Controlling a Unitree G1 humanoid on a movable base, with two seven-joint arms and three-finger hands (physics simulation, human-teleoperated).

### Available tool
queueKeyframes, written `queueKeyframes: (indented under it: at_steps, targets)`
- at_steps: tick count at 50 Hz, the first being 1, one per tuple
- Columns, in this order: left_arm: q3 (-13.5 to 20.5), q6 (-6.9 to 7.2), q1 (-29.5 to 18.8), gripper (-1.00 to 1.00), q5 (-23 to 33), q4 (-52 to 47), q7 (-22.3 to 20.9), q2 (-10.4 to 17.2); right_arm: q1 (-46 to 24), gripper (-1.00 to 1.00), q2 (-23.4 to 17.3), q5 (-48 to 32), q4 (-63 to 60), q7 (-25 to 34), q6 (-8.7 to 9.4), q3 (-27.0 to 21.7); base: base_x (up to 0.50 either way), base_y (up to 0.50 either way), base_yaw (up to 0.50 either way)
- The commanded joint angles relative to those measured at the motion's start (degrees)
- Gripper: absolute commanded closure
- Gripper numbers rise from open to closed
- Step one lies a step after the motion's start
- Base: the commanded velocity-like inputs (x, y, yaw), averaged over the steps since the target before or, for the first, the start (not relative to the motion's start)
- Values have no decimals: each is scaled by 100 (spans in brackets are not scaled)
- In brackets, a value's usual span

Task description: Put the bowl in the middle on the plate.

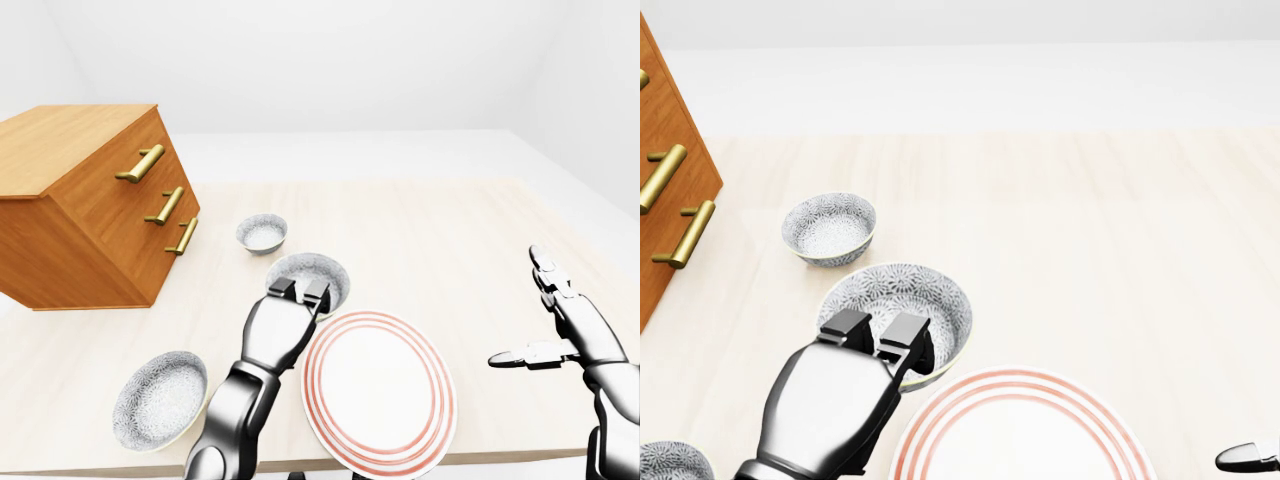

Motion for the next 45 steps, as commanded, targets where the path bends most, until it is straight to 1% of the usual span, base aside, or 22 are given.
queueKeyframes:
  at_steps: [1, 6, 8, 12, 15, 16, 18, 22, 27, 31, 36, 37, 39, 45]
  targets:
    - [-378, 0, 311, 100, 281, -434, 130, 42, -1, -100, -4, -20, 17, -12, 0, 8, 0, 0, 0]
    - [-479, 0, 465, 100, 304, -415, 293, 127, -8, -100, -9, -24, 16, -8, 0, 11, 0, 0, 0]
    - [-583, 0, 563, 100, 300, -486, 342, 144, -7, -100, -10, -30, 19, -9, 0, 12, 0, 0, 0]
    - [-709, 0, 620, 100, 264, -728, 258, 150, 0, -100, -7, -32, 4, 1, 0, 6, 0, 0, 0]
    - [-747, 0, 623, 100, 229, -779, 281, 161, -3, -100, -7, -34, 8, 1, 0, 8, 0, 0, 0]
    - [-834, 0, 665, 100, 262, -908, 269, 142, -5, -100, -7, -40, 44, -11, 0, 16, 0, 0, 0]
    - [-896, 0, 684, 100, 254, -932, 321, 154, -2, -100, -8, -39, 14, -1, 0, 15, 0, 0, 0]
    - [-1016, 0, 704, 100, 318, -895, 415, 168, -3, -100, -9, -42, 40, -8, 0, 19, 0, 0, 0]
    - [-1159, 0, 709, 100, 388, -682, 657, 233, 3, -100, -3, -45, 16, 5, 0, 11, 0, 0, 0]
    - [-1276, 0, 711, 100, 414, -608, 695, 254, 0, -100, -2, -47, 71, -16, 0, 23, 0, 0, 0]
    - [-1551, 0, 797, 100, 506, -511, 846, 316, 0, -100, -3, -55, 10, 4, 0, 22, 0, 0, 0]
    - [-1563, 0, 794, 100, 504, -512, 849, 324, 0, -100, -3, -56, 11, 4, 0, 22, 0, 0, 0]
    - [-1656, 0, 821, 100, 527, -350, 1031, 392, -2, -100, -2, -49, 15, 5, 0, 18, 0, 0, 0]
    - [-1790, 0, 796, 100, 548, -298, 1035, 408, 0, -100, -6, -48, 46, -10, 0, 24, 0, 0, 0]
